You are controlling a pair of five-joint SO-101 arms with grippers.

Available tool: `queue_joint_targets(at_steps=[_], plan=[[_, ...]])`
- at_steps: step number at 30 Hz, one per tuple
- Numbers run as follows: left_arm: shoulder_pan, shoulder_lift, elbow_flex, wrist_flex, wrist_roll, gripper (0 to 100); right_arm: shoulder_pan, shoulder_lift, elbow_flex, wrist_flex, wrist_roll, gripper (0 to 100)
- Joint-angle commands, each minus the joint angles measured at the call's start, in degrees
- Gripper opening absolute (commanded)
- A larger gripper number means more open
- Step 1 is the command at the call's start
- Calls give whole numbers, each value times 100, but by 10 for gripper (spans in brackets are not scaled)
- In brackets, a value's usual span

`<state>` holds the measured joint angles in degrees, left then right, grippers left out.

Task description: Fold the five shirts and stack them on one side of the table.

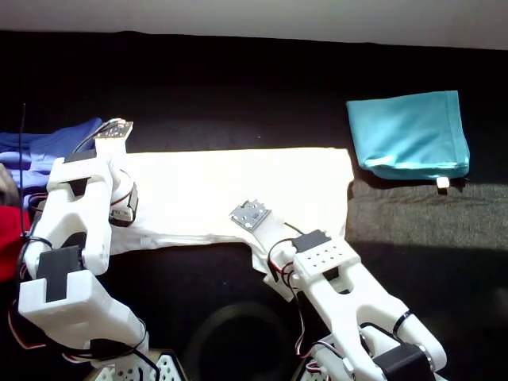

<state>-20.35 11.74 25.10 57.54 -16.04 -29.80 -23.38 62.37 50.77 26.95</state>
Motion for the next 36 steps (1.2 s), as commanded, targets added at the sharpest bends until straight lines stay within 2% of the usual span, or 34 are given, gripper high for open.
queue_joint_targets(at_steps=[1, 5, 10, 16, 20, 24, 29, 33, 36], plan=[[-145, 4, -4, -185, 9, 9, 180, 558, 13, -374, 158, 180], [-145, 4, -4, -185, 9, 9, 338, 1420, -549, -22, 299, 171], [-145, 4, -4, -185, 9, 9, 365, 1332, -1068, 426, 308, 0], [-145, 4, -4, -185, 9, 9, 593, 690, -1508, 708, 325, 5], [-145, 4, -4, -185, 9, 9, 857, 646, -2299, 1182, 334, 5], [-145, 4, -4, -185, 9, 9, 1024, 734, -3099, 1209, 334, 5], [-145, 4, -4, -185, 9, 9, 1051, 2167, -4224, 910, 316, 7], [-145, 4, -4, -185, 9, 9, 1059, 3591, -5648, 1059, 290, 13], [-145, 4, -4, -185, 9, 9, 1059, 4391, -6633, 1323, 290, 87]])
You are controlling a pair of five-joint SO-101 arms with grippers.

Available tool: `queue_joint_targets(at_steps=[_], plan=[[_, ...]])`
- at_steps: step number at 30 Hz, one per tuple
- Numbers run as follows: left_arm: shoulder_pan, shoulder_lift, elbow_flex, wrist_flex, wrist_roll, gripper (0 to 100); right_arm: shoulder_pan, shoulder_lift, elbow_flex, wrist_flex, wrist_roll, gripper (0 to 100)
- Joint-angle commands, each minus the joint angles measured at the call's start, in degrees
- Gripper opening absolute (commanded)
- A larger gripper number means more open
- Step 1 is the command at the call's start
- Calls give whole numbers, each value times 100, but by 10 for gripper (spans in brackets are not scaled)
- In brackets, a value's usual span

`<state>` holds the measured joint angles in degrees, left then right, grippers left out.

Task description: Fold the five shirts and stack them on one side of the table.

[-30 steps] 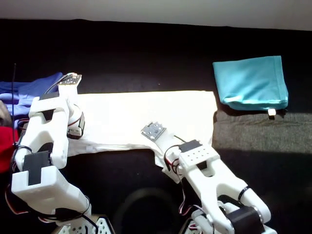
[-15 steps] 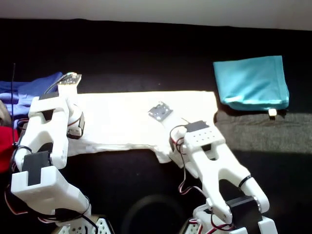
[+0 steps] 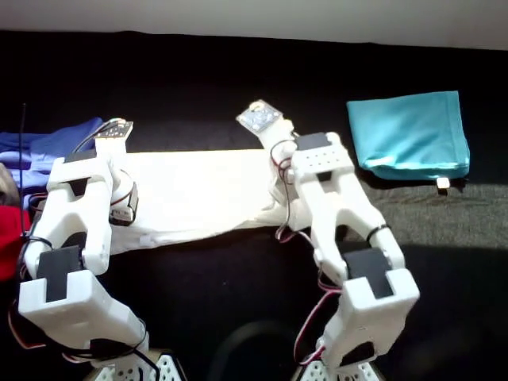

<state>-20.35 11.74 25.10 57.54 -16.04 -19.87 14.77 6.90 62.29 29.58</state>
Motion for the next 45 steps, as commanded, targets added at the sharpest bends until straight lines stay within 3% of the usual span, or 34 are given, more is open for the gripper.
queue_joint_targets(at_steps=[1, 4, 9, 16, 18, 21, 26, 45], plan=[[-145, 4, -4, -185, 9, 9, 75, 796, -1367, 233, 9, 122], [-145, 4, -4, -185, 9, 9, 233, 1367, -2105, 286, -360, 180], [-145, 4, 4, -176, 9, 9, 655, 1578, -2818, 365, -888, 181], [-145, 4, 4, -185, 9, 9, 549, 1165, -3503, 1789, -985, 179], [-145, 4, 4, -185, 9, 9, 453, 936, -3565, 2149, -993, 140], [-145, 4, 4, -185, 9, 9, 180, 629, -3547, 2659, -993, 1], [-145, 4, 4, -185, 9, 9, -295, 655, -3538, 3204, -976, 7], [-145, 4, 4, -185, 9, 9, -980, 1789, -3099, 1859, -1029, 7]])
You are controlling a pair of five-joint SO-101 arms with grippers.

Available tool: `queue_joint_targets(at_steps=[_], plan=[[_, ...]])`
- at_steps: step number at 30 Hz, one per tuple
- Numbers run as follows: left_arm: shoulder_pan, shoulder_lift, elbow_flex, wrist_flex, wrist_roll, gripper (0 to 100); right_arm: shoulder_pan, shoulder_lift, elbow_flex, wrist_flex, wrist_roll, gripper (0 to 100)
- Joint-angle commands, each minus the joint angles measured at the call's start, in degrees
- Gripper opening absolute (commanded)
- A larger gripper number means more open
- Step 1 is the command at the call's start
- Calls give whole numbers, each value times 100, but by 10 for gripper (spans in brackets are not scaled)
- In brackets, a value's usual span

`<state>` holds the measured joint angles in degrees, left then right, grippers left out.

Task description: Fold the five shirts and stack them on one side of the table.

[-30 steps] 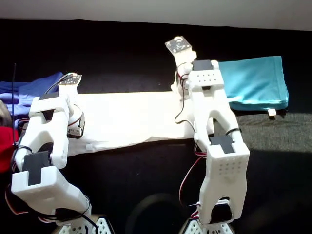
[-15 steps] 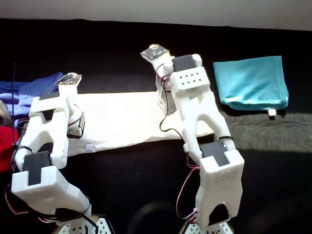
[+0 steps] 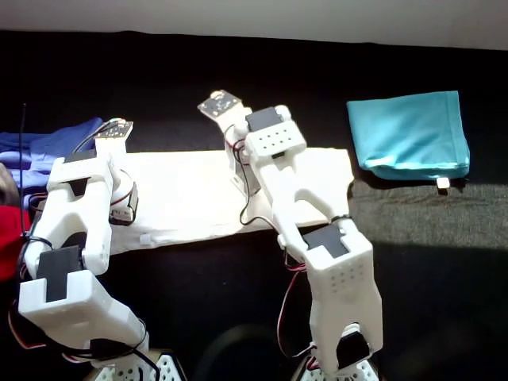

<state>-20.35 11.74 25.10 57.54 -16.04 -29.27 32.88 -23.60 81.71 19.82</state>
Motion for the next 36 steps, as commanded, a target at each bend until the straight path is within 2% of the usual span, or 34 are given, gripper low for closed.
queue_joint_targets(at_steps=[1, 9, 13, 17, 20, 25, 30, 36], plan=[[-145, 4, 4, -185, 9, 9, -31, -13, -48, -75, -53, 7], [-163, -110, -92, -88, 18, 9, 242, -1262, -57, 259, -44, 7], [-119, -840, -541, 695, 44, 9, 488, -1921, -4, 585, -26, 7], [-145, -1719, -840, 1345, 484, 11, 752, -2141, 4, 910, -18, 7], [-224, -1982, -813, 1477, 703, 44, 884, -2158, 4, 1077, -9, 7], [-813, -1253, -945, 985, 1257, 196, 919, -2167, -40, 1367, -9, 7], [-1174, -84, -1666, 844, 1248, 198, 936, -2167, -48, 1552, 0, 7], [-813, 1156, -2369, 879, 1275, 198, 910, -2167, -48, 1525, 0, 7]])
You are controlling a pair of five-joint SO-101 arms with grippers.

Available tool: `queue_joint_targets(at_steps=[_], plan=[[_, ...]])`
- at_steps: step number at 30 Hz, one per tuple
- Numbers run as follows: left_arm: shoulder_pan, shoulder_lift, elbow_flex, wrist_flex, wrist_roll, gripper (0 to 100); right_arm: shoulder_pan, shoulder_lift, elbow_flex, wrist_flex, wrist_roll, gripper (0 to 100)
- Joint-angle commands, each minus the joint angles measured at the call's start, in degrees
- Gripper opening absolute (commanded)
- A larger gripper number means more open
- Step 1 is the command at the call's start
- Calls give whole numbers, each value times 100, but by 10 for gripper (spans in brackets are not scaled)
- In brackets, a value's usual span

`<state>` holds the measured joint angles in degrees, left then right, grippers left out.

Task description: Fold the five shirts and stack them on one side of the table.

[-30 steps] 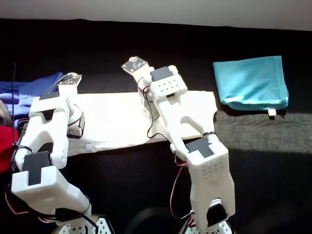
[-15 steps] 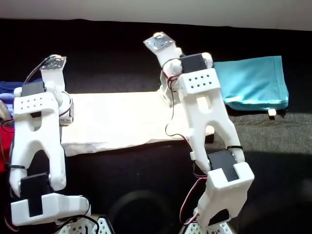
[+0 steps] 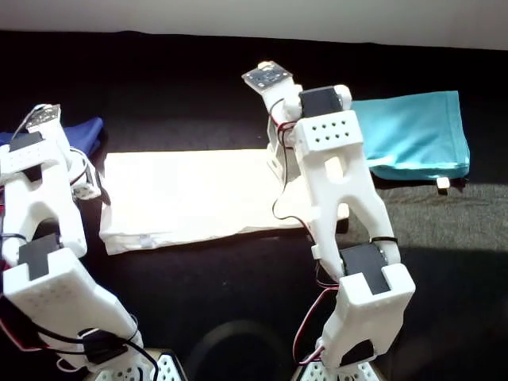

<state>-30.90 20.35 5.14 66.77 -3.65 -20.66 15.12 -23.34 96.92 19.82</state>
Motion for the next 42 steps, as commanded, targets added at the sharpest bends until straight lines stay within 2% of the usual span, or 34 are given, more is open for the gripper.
queue_joint_targets(at_steps=[1, 10, 17, 19, 30, 38, 42], plan=[[312, 444, -409, -44, 44, 198, 48, -391, -75, 4, 0, 7], [365, 699, -840, 290, 202, 198, 48, -391, -66, 31, 0, 7], [426, 734, -2132, 1829, 211, 198, 48, -391, -31, -4, 0, 7], [462, 752, -2343, 2057, 211, 198, 48, -391, -31, -13, 0, 7], [585, 2114, -2325, 1582, 211, 198, 48, -391, -66, 22, 0, 7], [866, 2176, -2536, 1749, 211, 196, 48, -409, -75, 31, 0, 7], [1077, 2193, -2510, 1758, 211, 100, 57, -857, -75, 31, 0, 7]])
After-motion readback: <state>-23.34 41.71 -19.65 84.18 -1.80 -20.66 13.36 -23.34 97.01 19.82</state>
